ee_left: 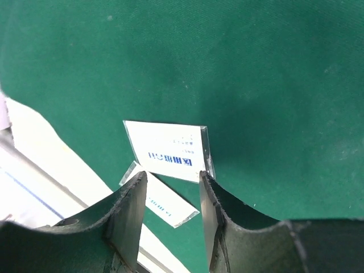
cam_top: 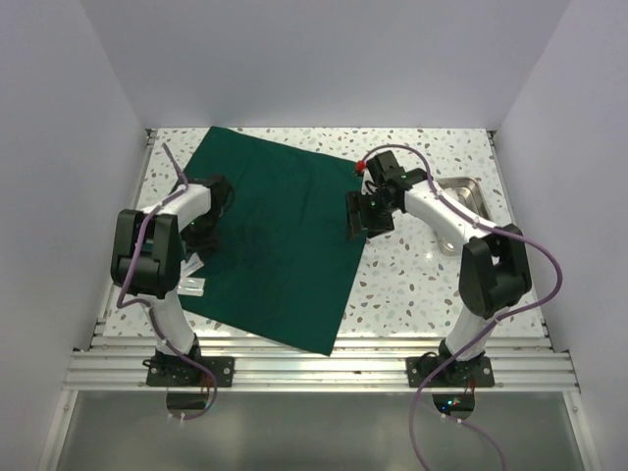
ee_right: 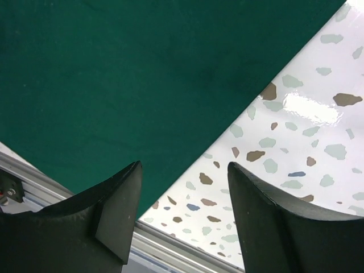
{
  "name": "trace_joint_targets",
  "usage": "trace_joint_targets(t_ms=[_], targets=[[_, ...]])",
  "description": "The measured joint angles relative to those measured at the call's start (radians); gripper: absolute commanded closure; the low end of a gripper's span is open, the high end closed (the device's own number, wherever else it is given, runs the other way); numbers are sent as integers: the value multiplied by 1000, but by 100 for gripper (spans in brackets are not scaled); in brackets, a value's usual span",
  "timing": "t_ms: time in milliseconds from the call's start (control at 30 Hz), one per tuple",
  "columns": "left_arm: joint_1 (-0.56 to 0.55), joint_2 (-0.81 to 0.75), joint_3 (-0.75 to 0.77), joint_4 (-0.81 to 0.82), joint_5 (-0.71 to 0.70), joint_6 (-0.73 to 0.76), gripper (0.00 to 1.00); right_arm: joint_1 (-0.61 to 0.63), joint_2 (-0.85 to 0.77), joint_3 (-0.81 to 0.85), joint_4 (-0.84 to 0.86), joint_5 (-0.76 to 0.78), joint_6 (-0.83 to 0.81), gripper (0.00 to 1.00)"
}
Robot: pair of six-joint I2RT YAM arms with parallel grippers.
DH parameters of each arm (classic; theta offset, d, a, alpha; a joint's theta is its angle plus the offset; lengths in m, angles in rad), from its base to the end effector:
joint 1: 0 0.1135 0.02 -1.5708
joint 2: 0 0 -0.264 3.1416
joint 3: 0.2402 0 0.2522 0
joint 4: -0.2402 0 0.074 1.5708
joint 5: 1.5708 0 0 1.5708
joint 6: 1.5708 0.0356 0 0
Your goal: Prepare the surgical pack
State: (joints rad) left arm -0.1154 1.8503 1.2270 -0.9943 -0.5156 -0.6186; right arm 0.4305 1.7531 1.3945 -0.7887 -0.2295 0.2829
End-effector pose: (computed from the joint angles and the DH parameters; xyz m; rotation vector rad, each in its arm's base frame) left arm 0.3217 -0.0196 0.1681 -0.7066 2.8210 0.7401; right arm 0.3265 0.1588 0.2443 -0.2737 2.7675 0.5089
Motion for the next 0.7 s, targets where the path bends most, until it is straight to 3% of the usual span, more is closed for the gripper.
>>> trace_joint_targets(t_ms=[200,567,700], targets=[[-56,31,39,-40,-67,-63,55,-5,13,0,21,-27,-9,36],[-89,32,-13,-33,-63,-70,49,-5,28,-6,45,-56,-11,36],[-89,53,-11,-31,-64,-70,52,-5,28,-13,49,-58,-11,36]])
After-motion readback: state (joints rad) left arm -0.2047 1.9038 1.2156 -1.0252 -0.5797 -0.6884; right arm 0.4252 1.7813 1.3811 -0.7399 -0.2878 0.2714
